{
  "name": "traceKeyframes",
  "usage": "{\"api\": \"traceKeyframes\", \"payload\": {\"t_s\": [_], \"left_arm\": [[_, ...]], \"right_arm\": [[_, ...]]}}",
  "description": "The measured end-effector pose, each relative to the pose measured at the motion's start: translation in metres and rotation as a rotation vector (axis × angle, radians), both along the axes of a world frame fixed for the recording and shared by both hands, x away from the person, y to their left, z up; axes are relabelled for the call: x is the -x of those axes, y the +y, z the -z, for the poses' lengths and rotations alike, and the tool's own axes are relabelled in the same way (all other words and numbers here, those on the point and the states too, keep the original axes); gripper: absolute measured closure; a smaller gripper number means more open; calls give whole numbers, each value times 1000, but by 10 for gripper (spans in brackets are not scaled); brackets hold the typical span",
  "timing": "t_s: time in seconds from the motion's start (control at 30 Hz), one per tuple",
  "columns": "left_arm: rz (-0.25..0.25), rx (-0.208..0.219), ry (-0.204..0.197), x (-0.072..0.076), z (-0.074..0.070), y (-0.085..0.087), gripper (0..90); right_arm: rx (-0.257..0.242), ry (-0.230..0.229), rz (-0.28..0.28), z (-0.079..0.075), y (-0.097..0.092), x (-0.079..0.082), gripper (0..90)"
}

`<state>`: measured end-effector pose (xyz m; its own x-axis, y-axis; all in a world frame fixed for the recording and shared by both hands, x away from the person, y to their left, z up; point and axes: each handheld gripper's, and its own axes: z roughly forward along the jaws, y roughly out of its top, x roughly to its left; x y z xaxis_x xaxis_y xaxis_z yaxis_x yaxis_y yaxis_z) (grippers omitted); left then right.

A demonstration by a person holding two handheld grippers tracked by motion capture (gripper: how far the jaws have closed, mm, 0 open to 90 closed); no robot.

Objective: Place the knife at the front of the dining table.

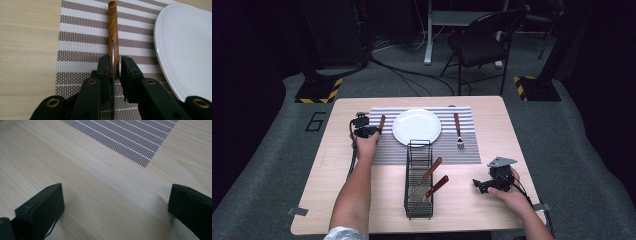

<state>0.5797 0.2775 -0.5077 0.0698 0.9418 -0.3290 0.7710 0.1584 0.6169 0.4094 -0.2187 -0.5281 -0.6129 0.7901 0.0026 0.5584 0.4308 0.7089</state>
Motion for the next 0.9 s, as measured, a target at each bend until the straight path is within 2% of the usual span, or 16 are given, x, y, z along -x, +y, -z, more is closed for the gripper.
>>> {"api": "traceKeyframes", "payload": {"t_s": [0.1, 0.4, 0.5, 0.57, 0.67, 0.77, 0.9], "left_arm": [[-17, 7, -4, 1, 0, 2, 758], [-24, 8, -30, 7, -7, 9, 691], [-17, -3, -58, 12, -12, 11, 663], [-9, 2, -61, 15, -16, 13, 633], [-1, 6, -90, 22, -22, 17, 607], [17, -8, -104, 27, -28, 19, 574], [31, -22, -144, 36, -38, 22, 533]], "right_arm": [[0, 0, 0, 0, 0, 0, 0], [0, 0, 0, 0, 0, 0, 0], [0, 0, 0, 0, 0, 0, 0], [0, 0, 0, 0, 0, 0, 0], [0, 0, 0, 0, 0, 0, 0], [0, 0, 0, 0, 0, 0, 0], [0, 0, 0, 0, 0, 0, 0]]}}
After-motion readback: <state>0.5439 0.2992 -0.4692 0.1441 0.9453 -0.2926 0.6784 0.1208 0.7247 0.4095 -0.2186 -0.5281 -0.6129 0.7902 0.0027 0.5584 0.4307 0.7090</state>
